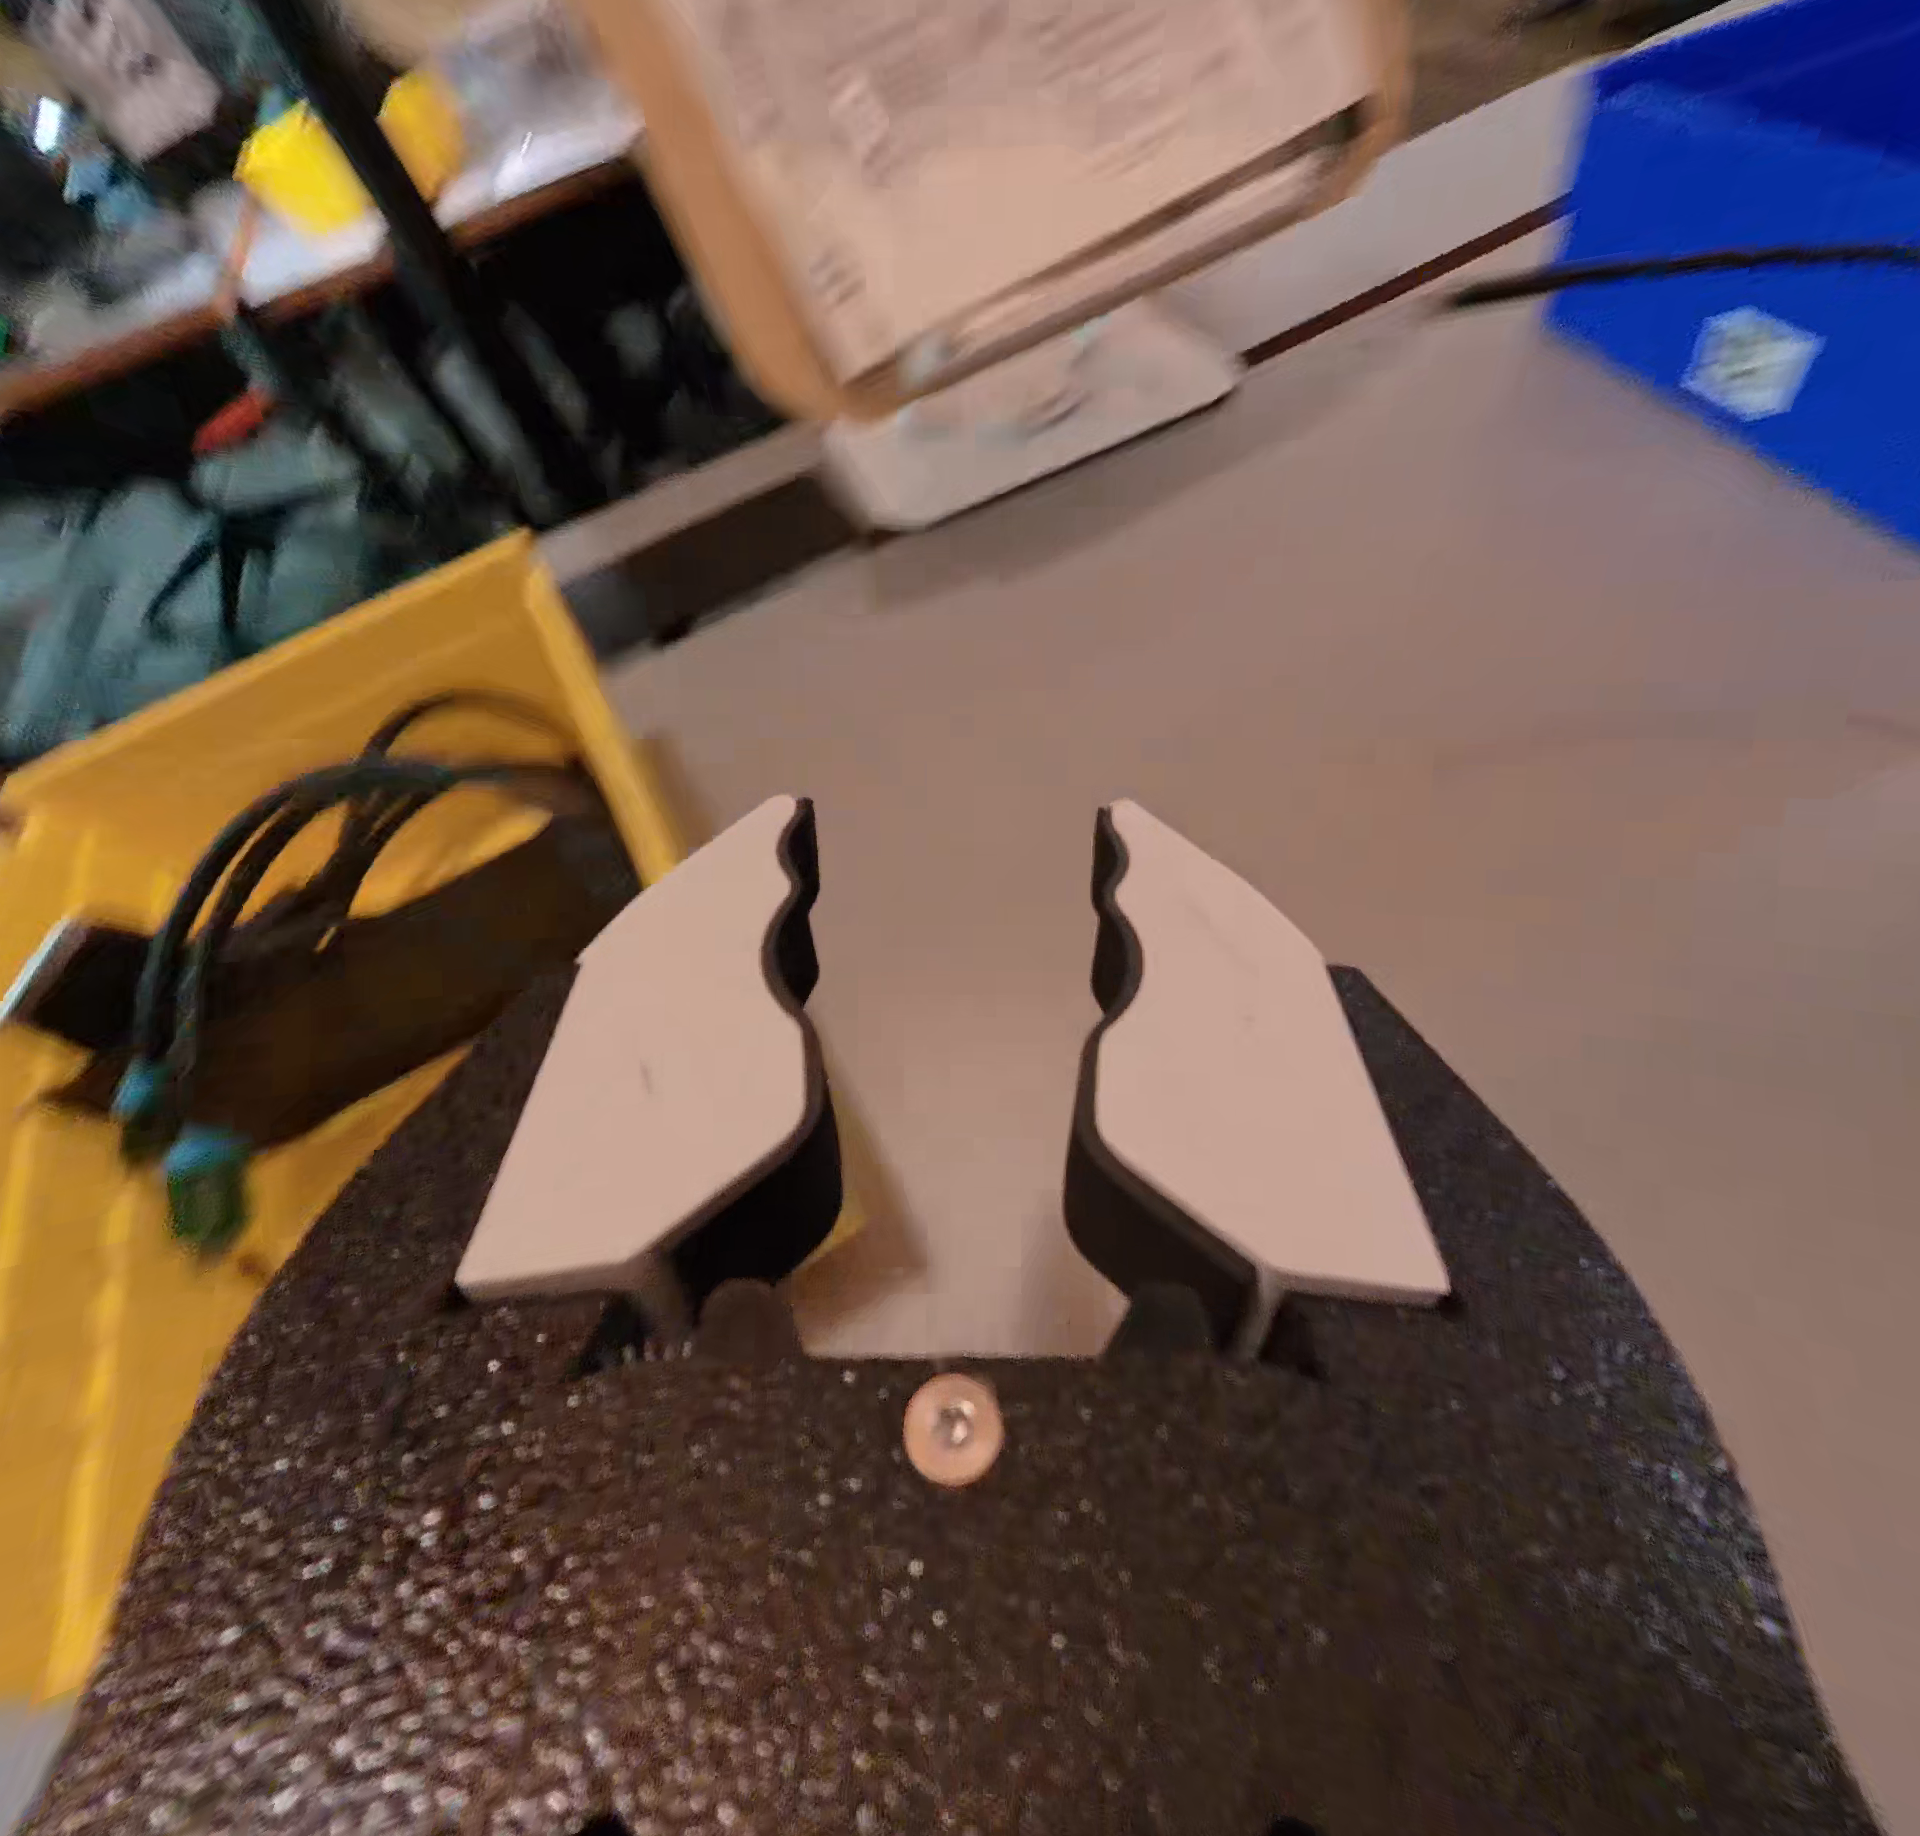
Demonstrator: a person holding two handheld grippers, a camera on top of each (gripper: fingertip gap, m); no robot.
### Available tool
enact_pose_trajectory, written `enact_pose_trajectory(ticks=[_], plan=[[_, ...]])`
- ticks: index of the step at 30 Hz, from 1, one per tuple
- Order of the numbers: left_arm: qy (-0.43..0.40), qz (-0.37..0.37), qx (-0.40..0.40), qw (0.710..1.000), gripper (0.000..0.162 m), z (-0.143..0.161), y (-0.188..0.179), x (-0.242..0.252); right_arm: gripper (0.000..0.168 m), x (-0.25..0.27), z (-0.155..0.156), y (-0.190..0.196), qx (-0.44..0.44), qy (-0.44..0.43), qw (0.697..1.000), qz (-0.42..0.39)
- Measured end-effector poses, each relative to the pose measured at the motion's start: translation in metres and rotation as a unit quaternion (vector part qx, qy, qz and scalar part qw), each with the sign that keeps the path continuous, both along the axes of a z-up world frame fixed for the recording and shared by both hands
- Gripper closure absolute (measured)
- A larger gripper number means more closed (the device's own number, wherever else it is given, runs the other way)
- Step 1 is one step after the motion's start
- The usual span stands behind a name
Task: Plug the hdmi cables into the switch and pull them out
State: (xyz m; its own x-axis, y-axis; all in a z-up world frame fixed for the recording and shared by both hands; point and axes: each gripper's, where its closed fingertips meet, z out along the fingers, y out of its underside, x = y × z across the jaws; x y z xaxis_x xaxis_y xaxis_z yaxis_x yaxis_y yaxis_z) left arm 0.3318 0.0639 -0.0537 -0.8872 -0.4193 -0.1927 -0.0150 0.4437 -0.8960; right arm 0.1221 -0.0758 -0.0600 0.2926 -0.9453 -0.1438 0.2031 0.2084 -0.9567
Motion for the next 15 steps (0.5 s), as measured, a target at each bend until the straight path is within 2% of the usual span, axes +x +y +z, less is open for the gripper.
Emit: enact_pose_trajectory(ticks=[4,7,12,15], plan=[[0.057,0.065,0.041,0.995,0.123,-0.018,0.030,0.064,0.092,0.001,0.000,-0.003,0.017,0.004,1.000,0.006],[0.136,0.045,0.037,0.989,0.127,-0.025,0.023,0.079,0.092,0.000,0.000,-0.003,0.017,0.001,1.000,0.008],[0.189,0.050,0.016,0.981,0.131,-0.034,0.007,0.102,0.092,-0.002,0.002,0.000,0.012,-0.007,1.000,0.014],[0.252,0.041,-0.005,0.967,0.136,-0.043,0.000,0.102,0.092,-0.002,0.001,0.000,0.012,-0.005,1.000,0.015]])
